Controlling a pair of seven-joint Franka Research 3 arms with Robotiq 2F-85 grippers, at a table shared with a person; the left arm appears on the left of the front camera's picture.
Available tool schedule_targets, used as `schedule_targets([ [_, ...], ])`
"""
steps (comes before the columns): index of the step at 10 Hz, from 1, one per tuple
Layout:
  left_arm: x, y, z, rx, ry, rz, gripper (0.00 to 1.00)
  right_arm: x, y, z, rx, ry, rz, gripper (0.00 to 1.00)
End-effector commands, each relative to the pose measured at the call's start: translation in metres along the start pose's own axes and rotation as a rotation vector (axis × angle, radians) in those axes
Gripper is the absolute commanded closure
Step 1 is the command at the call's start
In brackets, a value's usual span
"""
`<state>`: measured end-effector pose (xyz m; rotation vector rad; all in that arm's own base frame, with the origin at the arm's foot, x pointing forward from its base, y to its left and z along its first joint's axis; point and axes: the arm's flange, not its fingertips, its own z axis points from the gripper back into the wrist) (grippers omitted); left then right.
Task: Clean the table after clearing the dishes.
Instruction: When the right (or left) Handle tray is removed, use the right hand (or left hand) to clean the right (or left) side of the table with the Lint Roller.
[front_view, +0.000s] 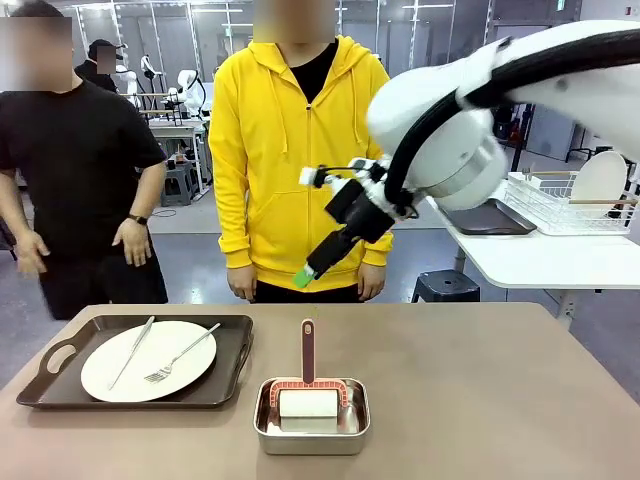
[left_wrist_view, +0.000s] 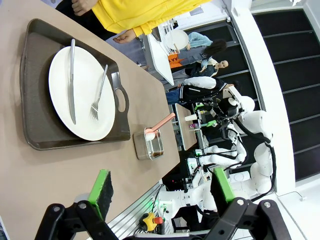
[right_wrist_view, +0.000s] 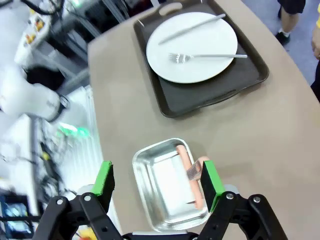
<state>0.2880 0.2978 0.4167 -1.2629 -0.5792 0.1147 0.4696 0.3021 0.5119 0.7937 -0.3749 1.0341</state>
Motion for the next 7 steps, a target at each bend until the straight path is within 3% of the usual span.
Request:
schedule_targets([
  [1, 0.0, -0.002, 0.003, -0.002, -0.002, -0.008, 0.0, -0.073, -0.035, 0.032, 0.212, -0.23, -0.287, 0.13],
  [2, 0.0, -0.002, 0.003, -0.002, -0.002, -0.008, 0.0, -0.109, -0.061, 0.056, 0.454, -0.376, -0.433, 0.13],
  [3, 0.0, -0.002, 0.003, -0.002, -0.002, -0.008, 0.0, -0.141, -0.086, 0.082, 0.582, -0.443, -0.551, 0.13],
  [5, 0.0, -0.002, 0.003, -0.002, -0.002, -0.008, 0.0, -0.198, -0.125, 0.113, 0.671, -0.452, -0.796, 0.13],
  [7, 0.0, -0.002, 0.003, -0.002, -0.002, -0.008, 0.0, -0.255, -0.161, 0.159, 0.74, -0.514, -0.927, 0.13],
])
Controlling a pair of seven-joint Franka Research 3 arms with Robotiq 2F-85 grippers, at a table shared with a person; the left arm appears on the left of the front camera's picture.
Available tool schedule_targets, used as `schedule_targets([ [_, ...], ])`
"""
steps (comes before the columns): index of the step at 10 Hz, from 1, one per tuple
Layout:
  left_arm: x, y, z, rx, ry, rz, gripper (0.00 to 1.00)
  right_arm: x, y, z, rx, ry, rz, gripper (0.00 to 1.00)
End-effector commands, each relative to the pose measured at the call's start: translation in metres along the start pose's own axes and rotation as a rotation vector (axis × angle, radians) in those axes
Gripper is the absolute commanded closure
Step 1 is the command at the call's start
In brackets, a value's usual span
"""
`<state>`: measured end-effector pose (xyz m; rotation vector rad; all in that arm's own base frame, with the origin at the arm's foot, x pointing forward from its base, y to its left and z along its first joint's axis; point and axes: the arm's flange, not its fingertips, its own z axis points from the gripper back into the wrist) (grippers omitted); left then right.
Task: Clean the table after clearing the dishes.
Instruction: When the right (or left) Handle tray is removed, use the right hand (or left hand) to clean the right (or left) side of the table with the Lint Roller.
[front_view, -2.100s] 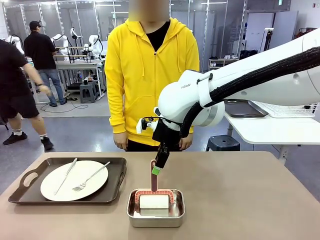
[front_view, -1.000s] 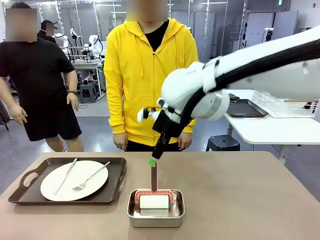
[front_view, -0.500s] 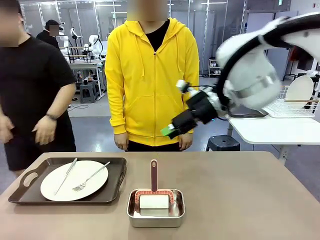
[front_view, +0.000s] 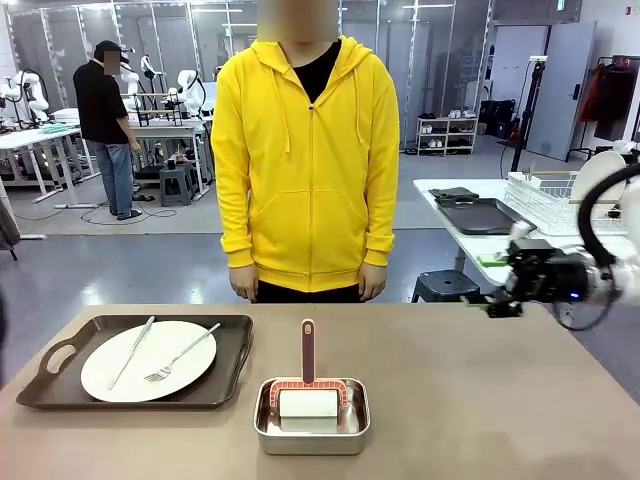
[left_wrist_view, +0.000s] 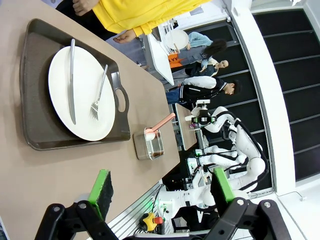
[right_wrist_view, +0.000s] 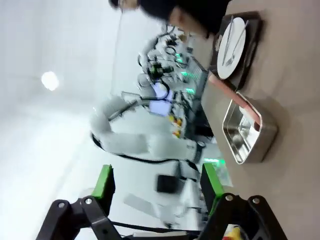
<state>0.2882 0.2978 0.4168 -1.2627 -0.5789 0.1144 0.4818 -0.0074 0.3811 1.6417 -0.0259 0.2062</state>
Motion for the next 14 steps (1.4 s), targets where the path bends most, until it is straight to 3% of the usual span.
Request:
schedule_targets([
  [1, 0.0, -0.002, 0.003, -0.002, -0.002, -0.008, 0.0, 0.012, 0.009, 0.05, 0.048, -0.144, -0.138, 0.13],
  [5, 0.0, -0.002, 0.003, -0.002, -0.002, -0.008, 0.0, -0.017, 0.033, 0.205, -0.071, -0.32, -0.089, 0.13],
  [7, 0.0, -0.002, 0.003, -0.002, -0.002, -0.008, 0.0, -0.035, 0.065, 0.268, -0.196, -0.312, -0.005, 0.13],
  [9, 0.0, -0.002, 0.003, -0.002, -0.002, -0.008, 0.0, -0.039, 0.088, 0.297, -0.249, -0.315, -0.006, 0.13],
  [11, 0.0, -0.002, 0.003, -0.002, -0.002, -0.008, 0.0, -0.016, 0.087, 0.304, -0.341, -0.291, -0.005, 0.13],
  [12, 0.0, -0.002, 0.003, -0.002, -0.002, -0.008, 0.0, -0.042, 0.096, 0.304, -0.258, -0.342, -0.001, 0.13],
  [14, 0.0, -0.002, 0.003, -0.002, -0.002, -0.008, 0.0, -0.042, 0.096, 0.304, -0.258, -0.342, -0.001, 0.13],
])
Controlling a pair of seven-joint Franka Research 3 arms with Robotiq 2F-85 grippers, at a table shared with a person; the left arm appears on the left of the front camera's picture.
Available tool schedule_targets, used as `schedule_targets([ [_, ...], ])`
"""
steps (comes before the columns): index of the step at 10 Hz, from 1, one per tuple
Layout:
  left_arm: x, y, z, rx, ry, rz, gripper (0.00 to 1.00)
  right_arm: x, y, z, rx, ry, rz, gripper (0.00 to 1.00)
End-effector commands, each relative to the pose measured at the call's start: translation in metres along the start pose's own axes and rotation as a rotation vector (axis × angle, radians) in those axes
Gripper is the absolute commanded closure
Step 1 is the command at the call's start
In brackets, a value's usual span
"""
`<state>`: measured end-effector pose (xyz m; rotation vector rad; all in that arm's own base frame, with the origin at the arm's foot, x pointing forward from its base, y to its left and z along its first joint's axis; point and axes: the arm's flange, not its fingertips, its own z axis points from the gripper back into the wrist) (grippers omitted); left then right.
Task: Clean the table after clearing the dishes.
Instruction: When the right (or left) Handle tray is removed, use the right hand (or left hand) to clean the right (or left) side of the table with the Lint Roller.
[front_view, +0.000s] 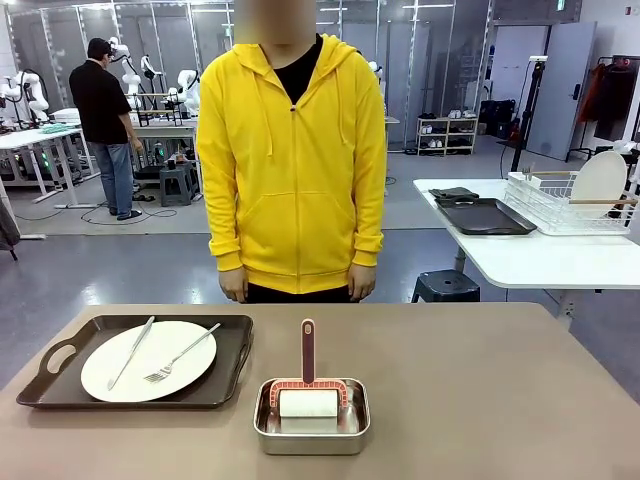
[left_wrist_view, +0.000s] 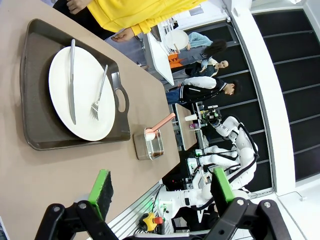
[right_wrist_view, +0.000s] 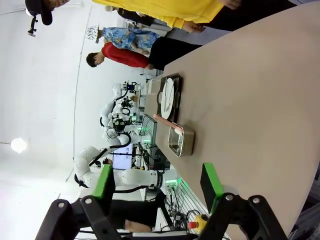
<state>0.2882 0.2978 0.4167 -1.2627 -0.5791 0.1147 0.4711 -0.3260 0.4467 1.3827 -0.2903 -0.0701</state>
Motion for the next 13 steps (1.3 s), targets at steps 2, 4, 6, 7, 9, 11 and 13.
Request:
schedule_targets([
  [2, -0.0005, -0.0019, 0.0025, -0.002, -0.002, -0.008, 0.0, -0.009, 0.004, -0.0023, 0.02, -0.013, -0.003, 0.13],
  [4, -0.0005, -0.0019, 0.0025, -0.002, -0.002, -0.008, 0.0, -0.009, 0.004, -0.0023, 0.02, -0.013, -0.003, 0.13],
  [6, -0.0005, -0.0019, 0.0025, -0.002, -0.002, -0.008, 0.0, -0.009, 0.004, -0.0023, 0.02, -0.013, -0.003, 0.13],
  [7, -0.0005, -0.0019, 0.0025, -0.002, -0.002, -0.008, 0.0, -0.009, 0.004, -0.0023, 0.02, -0.013, -0.003, 0.13],
  [9, -0.0005, -0.0019, 0.0025, -0.002, -0.002, -0.008, 0.0, -0.009, 0.004, -0.0023, 0.02, -0.013, -0.003, 0.13],
  [11, -0.0005, -0.0019, 0.0025, -0.002, -0.002, -0.008, 0.0, -0.009, 0.004, -0.0023, 0.02, -0.013, -0.003, 0.13],
  [13, -0.0005, -0.0019, 0.0025, -0.002, -0.002, -0.008, 0.0, -0.009, 0.004, -0.0023, 0.02, -0.013, -0.003, 0.13],
])
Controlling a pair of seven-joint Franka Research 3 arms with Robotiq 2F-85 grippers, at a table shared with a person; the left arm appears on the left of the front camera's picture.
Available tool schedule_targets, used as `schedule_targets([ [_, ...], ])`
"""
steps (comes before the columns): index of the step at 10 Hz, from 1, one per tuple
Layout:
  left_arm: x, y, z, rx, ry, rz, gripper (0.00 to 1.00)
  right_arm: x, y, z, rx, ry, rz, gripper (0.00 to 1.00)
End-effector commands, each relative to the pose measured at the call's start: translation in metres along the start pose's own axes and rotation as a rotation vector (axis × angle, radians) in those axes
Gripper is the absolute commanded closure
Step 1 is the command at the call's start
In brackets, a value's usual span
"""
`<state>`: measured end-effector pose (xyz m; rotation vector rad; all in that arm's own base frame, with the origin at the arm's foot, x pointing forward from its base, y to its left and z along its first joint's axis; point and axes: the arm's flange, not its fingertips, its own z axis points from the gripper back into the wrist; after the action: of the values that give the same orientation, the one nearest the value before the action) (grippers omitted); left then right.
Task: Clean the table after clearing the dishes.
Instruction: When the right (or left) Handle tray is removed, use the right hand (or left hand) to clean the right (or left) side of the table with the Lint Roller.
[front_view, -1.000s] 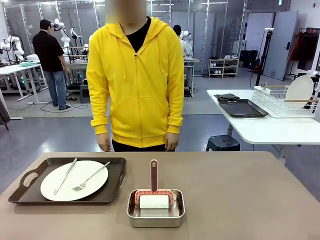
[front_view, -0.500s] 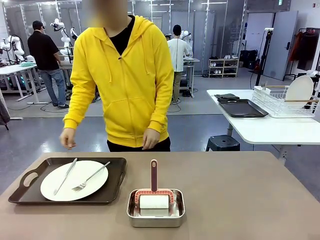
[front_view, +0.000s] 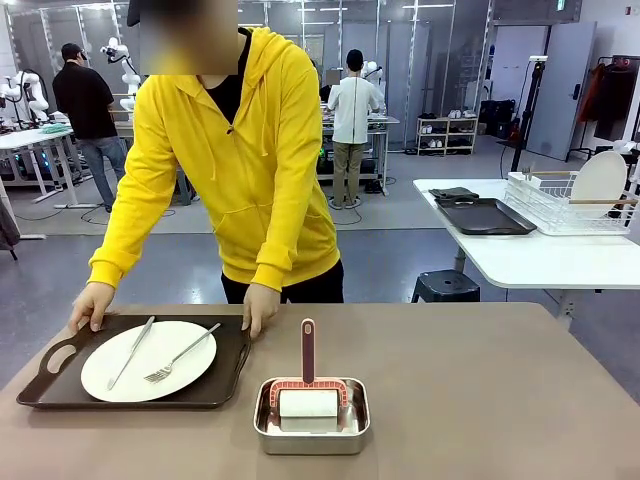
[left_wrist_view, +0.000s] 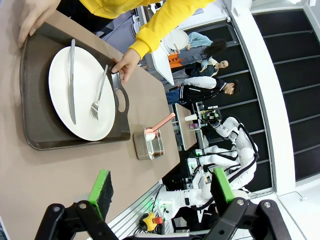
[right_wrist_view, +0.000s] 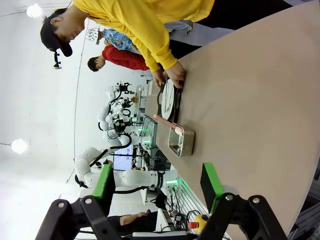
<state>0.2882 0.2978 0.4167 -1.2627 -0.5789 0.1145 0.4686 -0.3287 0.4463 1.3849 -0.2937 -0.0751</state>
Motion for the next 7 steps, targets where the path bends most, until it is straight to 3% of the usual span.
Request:
schedule_targets([
  [1, -0.0005, -0.0019, 0.0026, -0.002, -0.002, -0.008, 0.0, -0.0072, 0.0046, -0.0054, 0.018, -0.007, -0.001, 0.13],
  [7, -0.0005, -0.0019, 0.0026, -0.002, -0.002, -0.008, 0.0, -0.0072, 0.0046, -0.0054, 0.018, -0.007, -0.001, 0.13],
])
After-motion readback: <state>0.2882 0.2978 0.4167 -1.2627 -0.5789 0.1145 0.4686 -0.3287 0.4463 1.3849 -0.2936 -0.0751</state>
